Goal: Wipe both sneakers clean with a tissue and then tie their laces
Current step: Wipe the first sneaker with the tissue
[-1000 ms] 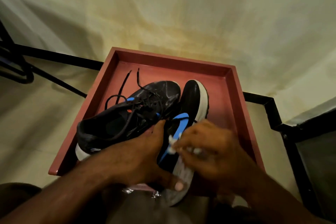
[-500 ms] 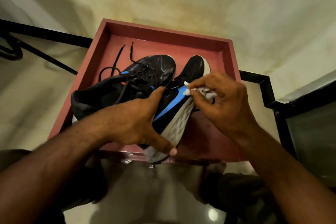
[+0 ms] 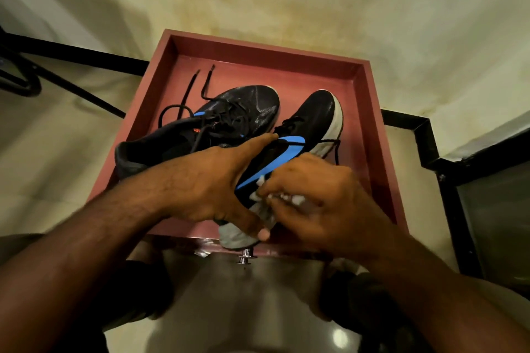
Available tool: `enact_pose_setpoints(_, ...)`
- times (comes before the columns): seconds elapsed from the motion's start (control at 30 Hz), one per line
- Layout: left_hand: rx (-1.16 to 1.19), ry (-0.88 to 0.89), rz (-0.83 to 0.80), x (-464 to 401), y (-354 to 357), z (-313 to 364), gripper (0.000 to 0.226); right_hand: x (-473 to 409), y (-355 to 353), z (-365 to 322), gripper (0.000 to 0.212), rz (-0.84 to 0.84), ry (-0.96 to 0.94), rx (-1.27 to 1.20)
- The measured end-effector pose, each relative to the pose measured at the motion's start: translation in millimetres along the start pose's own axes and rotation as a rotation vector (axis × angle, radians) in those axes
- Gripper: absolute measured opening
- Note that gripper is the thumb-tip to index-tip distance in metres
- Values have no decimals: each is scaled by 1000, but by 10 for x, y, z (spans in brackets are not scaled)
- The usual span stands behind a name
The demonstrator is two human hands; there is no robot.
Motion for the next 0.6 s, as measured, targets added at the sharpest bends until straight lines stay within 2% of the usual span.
enact_pose_setpoints(0.07,-19,-1,5,0,-12,-18,143,-39,-33,78,9,-19,-34,59)
enact_pose_setpoints(0.2,-22,32,3,13,21,27,141,6,-512,659,14,309,303,149)
enact_pose_setpoints(0.27,-35,52,5,-2,58,57,139,4,-438,569,15,263,294,79)
enact_pose_setpoints(0.33,-46,54,5,-30,70,63,138,-37,-200,236,14,115,141,-58)
enact_pose_setpoints(0.4,-34,42,4,-29,54,41,138,-51,-109,119,13,21,30,-68)
enact_pose_setpoints(0.43,-20,40,2,-27,46,31,138,-72,-157,232,13,29,57,-34)
enact_pose_setpoints(0.53,-13,64,9,-18,63,64,137,-43,-490,768,14,232,325,129)
enact_pose_setpoints(0.6,-35,76,15,-31,86,88,136,2,-548,872,15,273,394,192)
Point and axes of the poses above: each hand's wrist, its own x-axis away from the middle knuckle, its own y-axis out of the palm, z = x × y, the point moved 5 cm from there along -x, towards the middle knuckle, and after that the axes turned 7 degrees about -z, right-handed, at the moved point
